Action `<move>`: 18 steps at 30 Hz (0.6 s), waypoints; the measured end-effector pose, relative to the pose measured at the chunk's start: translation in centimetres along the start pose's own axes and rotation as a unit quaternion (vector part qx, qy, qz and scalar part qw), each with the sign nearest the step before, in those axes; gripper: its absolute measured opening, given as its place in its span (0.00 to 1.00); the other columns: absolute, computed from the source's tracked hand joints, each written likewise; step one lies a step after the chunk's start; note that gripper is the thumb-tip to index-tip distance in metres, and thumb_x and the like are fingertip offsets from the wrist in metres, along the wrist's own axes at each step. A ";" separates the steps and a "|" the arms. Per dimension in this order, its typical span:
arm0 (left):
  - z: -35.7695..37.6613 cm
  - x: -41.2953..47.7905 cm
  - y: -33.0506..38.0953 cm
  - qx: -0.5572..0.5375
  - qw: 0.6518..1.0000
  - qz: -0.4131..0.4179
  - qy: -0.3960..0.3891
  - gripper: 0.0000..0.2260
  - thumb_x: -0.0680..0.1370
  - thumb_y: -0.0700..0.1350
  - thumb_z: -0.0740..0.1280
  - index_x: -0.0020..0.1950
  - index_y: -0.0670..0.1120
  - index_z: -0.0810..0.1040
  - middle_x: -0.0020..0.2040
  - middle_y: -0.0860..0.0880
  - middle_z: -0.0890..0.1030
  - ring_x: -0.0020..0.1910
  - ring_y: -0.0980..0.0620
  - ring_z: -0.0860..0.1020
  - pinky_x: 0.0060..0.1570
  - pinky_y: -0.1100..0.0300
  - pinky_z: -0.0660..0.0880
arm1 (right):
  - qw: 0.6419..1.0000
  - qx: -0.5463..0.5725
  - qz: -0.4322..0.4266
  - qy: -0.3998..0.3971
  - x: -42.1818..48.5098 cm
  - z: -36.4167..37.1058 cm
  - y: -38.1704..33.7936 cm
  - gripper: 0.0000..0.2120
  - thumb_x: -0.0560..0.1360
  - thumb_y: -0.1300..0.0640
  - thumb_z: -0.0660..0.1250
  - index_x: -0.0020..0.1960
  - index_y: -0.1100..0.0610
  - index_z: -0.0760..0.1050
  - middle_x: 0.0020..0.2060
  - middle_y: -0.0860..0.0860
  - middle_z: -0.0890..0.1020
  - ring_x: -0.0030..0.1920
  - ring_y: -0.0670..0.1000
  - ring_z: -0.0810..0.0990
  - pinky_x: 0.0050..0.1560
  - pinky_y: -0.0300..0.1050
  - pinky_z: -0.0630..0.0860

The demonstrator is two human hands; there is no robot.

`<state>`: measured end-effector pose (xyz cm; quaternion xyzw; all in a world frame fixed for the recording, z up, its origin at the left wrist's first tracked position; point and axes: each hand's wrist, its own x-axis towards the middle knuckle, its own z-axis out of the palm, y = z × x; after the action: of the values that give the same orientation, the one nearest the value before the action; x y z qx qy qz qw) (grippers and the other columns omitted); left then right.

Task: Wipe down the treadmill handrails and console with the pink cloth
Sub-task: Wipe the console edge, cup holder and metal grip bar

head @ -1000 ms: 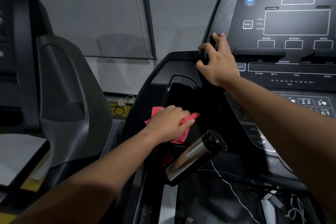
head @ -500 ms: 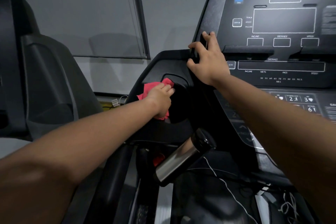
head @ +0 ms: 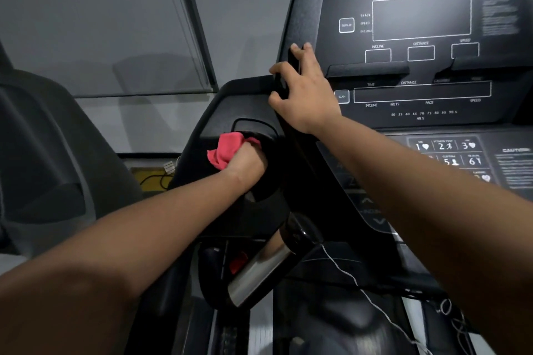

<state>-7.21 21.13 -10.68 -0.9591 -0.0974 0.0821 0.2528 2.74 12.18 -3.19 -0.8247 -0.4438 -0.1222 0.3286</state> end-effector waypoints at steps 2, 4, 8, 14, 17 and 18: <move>-0.3 -0.5 0.4 0.132 0.984 0.102 -0.061 0.17 0.81 0.36 0.54 0.70 0.37 0.66 0.71 0.37 0.68 0.70 0.41 0.65 0.65 0.66 0.63 | 1.000 -0.001 -0.001 0.000 0.0 0.0 0.1 0.20 0.74 0.51 0.64 0.65 0.51 0.71 0.76 0.54 0.55 0.77 0.53 0.45 0.68 0.48 0.62; -0.6 -0.3 1.0 0.097 0.989 0.058 -0.092 0.19 0.81 0.36 0.53 0.72 0.37 0.63 0.73 0.40 0.65 0.73 0.42 0.63 0.71 0.53 0.59 | 1.000 0.001 -0.002 -0.003 -0.1 0.0 0.2 0.20 0.74 0.51 0.64 0.65 0.51 0.71 0.76 0.54 0.56 0.77 0.53 0.45 0.68 0.48 0.62; -0.6 -0.4 0.6 -0.014 0.986 -0.005 -0.168 0.16 0.80 0.39 0.59 0.67 0.42 0.73 0.68 0.45 0.73 0.67 0.45 0.72 0.63 0.53 0.71 | 1.000 0.002 -0.001 -0.008 -0.1 -0.1 0.1 0.20 0.74 0.51 0.64 0.65 0.51 0.71 0.76 0.54 0.55 0.77 0.53 0.45 0.68 0.49 0.62; -2.1 -1.5 0.4 -0.080 0.963 0.045 -0.255 0.13 0.77 0.43 0.64 0.60 0.41 0.78 0.60 0.45 0.79 0.58 0.45 0.78 0.54 0.56 0.74 | 1.000 0.001 0.005 -0.009 -0.2 -0.2 0.0 0.20 0.74 0.51 0.64 0.65 0.51 0.71 0.76 0.54 0.55 0.77 0.52 0.45 0.69 0.49 0.61; -2.6 -1.9 -0.1 -0.147 0.952 0.037 -0.267 0.14 0.78 0.45 0.63 0.60 0.40 0.78 0.58 0.44 0.80 0.55 0.45 0.79 0.48 0.59 0.72 | 1.000 -0.003 0.009 -0.009 -0.2 -0.2 -0.1 0.20 0.74 0.51 0.63 0.65 0.50 0.70 0.76 0.54 0.55 0.77 0.52 0.45 0.69 0.49 0.60; -2.7 -2.0 -0.3 -0.178 0.946 0.028 -0.270 0.13 0.78 0.44 0.63 0.60 0.40 0.79 0.57 0.43 0.80 0.53 0.45 0.79 0.45 0.60 0.71 | 1.000 -0.005 0.010 -0.008 -0.2 -0.2 -0.2 0.20 0.74 0.51 0.63 0.65 0.50 0.70 0.76 0.54 0.55 0.77 0.52 0.45 0.70 0.50 0.60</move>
<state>-8.63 19.63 -7.98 -0.9326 -0.1480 0.3266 0.0395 2.49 12.02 -3.08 -0.8317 -0.4373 -0.1148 0.3223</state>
